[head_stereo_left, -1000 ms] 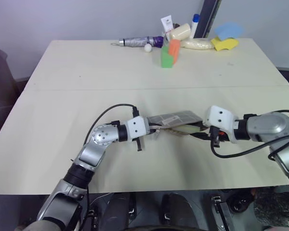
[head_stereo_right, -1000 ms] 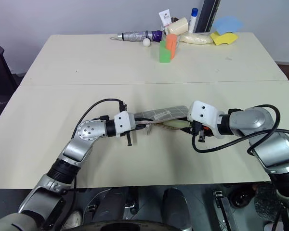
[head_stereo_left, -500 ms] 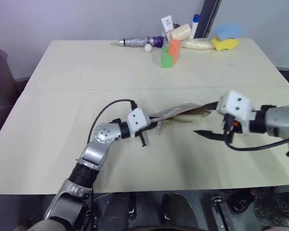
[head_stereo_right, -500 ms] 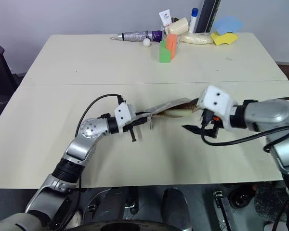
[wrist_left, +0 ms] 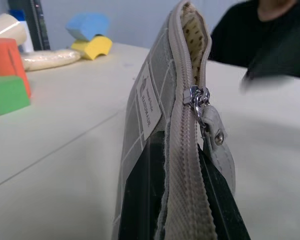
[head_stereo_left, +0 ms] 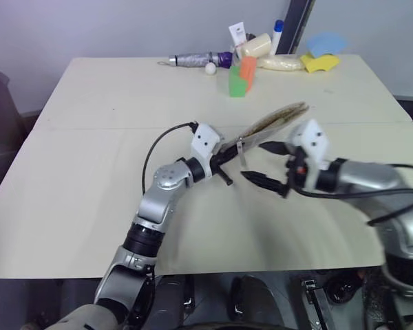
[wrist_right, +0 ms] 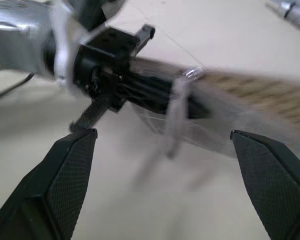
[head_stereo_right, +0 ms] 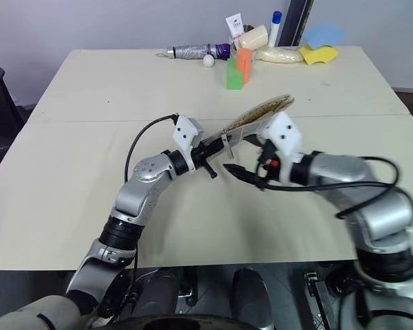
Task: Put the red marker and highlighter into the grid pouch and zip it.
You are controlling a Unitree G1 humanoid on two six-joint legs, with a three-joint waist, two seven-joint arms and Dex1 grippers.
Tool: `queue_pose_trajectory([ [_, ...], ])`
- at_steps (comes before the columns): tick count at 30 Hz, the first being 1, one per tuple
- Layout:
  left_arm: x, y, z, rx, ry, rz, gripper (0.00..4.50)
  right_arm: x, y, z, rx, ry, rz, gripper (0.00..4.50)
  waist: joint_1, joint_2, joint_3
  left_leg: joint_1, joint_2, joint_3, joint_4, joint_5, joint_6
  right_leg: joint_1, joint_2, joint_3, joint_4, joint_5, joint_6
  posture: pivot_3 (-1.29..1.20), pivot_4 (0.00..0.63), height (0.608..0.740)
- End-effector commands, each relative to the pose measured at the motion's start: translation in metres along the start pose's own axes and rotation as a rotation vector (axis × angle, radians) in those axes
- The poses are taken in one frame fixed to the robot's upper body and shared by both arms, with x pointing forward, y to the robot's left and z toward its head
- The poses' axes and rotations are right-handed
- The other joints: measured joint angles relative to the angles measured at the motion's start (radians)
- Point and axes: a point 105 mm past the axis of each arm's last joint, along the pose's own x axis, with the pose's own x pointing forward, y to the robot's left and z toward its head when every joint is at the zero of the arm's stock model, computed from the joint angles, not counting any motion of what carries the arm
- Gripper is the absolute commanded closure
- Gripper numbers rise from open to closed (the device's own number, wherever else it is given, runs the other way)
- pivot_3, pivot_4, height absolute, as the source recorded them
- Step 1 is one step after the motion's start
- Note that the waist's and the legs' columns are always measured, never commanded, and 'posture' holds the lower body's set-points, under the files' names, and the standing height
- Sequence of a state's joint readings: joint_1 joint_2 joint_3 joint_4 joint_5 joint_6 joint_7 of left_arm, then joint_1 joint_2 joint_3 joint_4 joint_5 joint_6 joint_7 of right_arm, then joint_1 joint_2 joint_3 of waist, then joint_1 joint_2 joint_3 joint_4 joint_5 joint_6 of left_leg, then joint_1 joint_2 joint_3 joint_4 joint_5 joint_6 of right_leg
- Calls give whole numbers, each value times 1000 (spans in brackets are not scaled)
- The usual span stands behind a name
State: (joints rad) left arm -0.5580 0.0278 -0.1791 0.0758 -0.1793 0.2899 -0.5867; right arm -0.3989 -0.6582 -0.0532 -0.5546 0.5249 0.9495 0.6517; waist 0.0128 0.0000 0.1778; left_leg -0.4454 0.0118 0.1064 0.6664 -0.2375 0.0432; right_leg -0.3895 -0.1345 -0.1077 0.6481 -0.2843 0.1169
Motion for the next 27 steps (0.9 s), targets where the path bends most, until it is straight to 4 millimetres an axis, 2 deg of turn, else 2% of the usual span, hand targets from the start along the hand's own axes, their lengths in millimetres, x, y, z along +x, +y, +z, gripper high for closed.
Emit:
queue_pose_trajectory([
  [1,2,1,15,-14,-58,24,4500,12,-9,-1,28,-15,-98,70,2,0,0,0,0,0,0,0,0,0,0,0,0,0,0,0,150,740],
  [4,1,0,15,-21,-60,27,4500,20,-10,-6,63,-26,-117,70,3,0,0,-1,-1,0,0,0,0,0,0,0,0,0,0,0,150,740],
  [6,-1,0,14,-18,-56,30,4500,24,-13,-8,87,-31,-136,590,1,0,0,0,-1,0,0,0,0,0,0,0,0,0,0,0,150,740],
  [7,-1,0,14,-17,-55,31,4500,25,-15,-8,100,-35,-140,968,0,0,0,0,-1,0,0,0,0,0,0,0,0,0,0,0,150,740],
  [13,-4,2,14,-14,-53,39,4500,26,-19,-6,117,-51,-159,4096,0,0,0,0,-1,0,0,0,0,0,1,0,0,0,0,0,150,740],
  [14,-4,3,14,-14,-54,42,4500,25,-20,-6,116,-53,-161,4462,0,0,0,0,-1,0,0,0,0,0,1,0,0,0,0,0,150,740],
  [20,-7,8,12,30,-41,49,4500,10,-37,3,44,-51,-230,4462,0,0,0,0,-1,0,0,0,0,0,1,0,0,0,0,0,150,740],
  [24,-16,16,4,121,5,42,4500,-33,-93,20,-86,-8,-465,4462,1,0,0,0,-1,0,0,0,0,0,0,0,0,0,0,0,150,740],
  [27,-20,18,0,163,25,27,4500,-60,-125,30,-123,11,-609,4462,0,0,0,0,-1,0,0,-1,1,0,1,0,-1,0,0,0,150,740],
])
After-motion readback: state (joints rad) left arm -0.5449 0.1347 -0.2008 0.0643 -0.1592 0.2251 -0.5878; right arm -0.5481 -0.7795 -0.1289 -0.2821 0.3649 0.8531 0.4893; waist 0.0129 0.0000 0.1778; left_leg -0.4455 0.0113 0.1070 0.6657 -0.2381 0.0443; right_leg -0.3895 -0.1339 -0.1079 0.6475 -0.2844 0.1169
